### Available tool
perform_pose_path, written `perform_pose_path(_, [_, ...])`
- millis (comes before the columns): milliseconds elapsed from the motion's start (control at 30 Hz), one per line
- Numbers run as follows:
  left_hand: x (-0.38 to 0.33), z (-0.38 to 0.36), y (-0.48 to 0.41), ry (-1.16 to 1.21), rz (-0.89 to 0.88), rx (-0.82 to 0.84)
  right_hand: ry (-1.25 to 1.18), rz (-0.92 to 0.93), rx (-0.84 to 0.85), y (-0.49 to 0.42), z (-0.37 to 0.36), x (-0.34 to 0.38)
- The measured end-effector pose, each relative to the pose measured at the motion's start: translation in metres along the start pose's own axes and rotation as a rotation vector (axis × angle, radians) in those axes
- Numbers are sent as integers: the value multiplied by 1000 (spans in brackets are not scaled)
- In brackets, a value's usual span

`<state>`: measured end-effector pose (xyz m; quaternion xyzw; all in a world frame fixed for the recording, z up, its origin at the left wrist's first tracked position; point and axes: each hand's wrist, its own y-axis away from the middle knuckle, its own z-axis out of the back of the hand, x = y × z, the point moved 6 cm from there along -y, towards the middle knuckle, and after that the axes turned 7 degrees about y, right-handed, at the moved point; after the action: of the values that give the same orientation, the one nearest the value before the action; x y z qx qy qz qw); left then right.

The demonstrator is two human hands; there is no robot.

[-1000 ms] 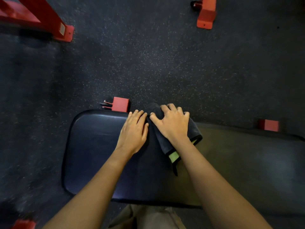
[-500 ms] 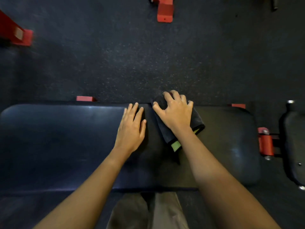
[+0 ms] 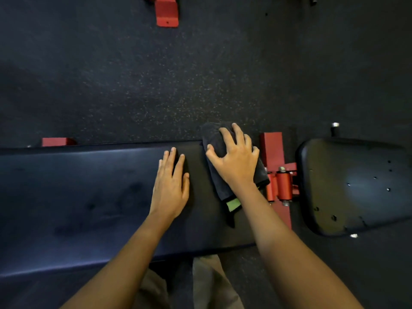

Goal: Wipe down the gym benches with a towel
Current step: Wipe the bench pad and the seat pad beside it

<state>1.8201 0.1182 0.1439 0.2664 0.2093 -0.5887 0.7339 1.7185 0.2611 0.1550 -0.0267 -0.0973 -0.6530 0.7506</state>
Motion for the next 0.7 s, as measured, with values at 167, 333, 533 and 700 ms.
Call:
perform_pose_path(167, [-43, -33, 12, -50, -73, 80, -87, -73, 33, 25, 1, -49])
perform_pose_path(333, [-43, -51, 37, -144, -40, 74, -33, -129, 49, 114, -1, -73])
perform_pose_path(533, [-42, -53, 38, -192, -53, 60, -57, -73, 112, 134, -4, -85])
perform_pose_path(700, [-41, -52, 37, -184, -57, 47, -65, -198, 212, 16, -4, -60])
